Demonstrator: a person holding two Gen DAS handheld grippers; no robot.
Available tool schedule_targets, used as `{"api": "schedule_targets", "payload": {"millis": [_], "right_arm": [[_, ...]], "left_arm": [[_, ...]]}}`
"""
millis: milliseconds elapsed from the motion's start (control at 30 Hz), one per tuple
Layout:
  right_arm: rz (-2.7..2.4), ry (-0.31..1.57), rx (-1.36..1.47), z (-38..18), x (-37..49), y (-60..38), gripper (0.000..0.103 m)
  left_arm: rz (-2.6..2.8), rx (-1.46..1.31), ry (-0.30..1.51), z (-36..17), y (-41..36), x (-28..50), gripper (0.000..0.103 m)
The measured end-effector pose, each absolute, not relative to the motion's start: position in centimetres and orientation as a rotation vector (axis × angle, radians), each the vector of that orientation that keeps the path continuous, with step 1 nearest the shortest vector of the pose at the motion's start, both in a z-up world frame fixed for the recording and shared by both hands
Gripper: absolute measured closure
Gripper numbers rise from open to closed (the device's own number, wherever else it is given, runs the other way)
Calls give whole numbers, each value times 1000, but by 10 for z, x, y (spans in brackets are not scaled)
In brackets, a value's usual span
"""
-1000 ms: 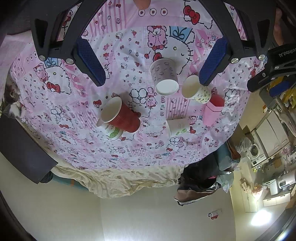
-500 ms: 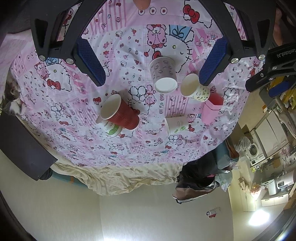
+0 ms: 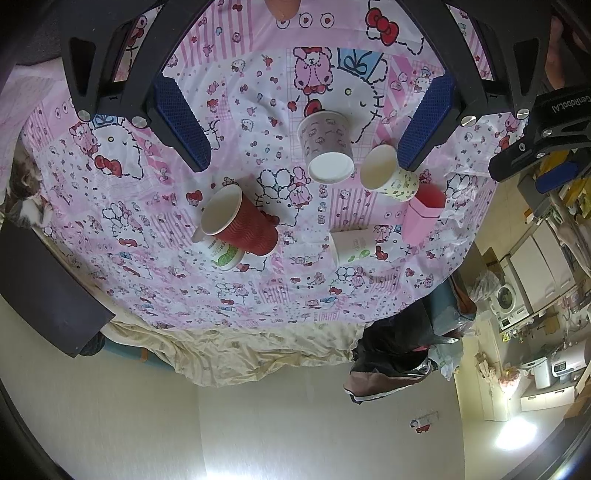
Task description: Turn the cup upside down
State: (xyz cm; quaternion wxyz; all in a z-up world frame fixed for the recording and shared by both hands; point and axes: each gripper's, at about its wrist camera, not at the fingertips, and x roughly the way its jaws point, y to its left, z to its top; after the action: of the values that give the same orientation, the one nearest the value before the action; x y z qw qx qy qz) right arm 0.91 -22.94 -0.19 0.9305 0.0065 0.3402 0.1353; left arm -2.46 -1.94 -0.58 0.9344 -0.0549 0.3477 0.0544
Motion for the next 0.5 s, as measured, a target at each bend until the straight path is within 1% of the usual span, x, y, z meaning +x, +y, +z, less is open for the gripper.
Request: {"api": "schedule_targets", "payload": {"millis": [500], "right_arm": [[280, 689, 11, 0, 8, -228, 0]], "left_arm": [[107, -110, 708, -3, -20, -25, 0]]}}
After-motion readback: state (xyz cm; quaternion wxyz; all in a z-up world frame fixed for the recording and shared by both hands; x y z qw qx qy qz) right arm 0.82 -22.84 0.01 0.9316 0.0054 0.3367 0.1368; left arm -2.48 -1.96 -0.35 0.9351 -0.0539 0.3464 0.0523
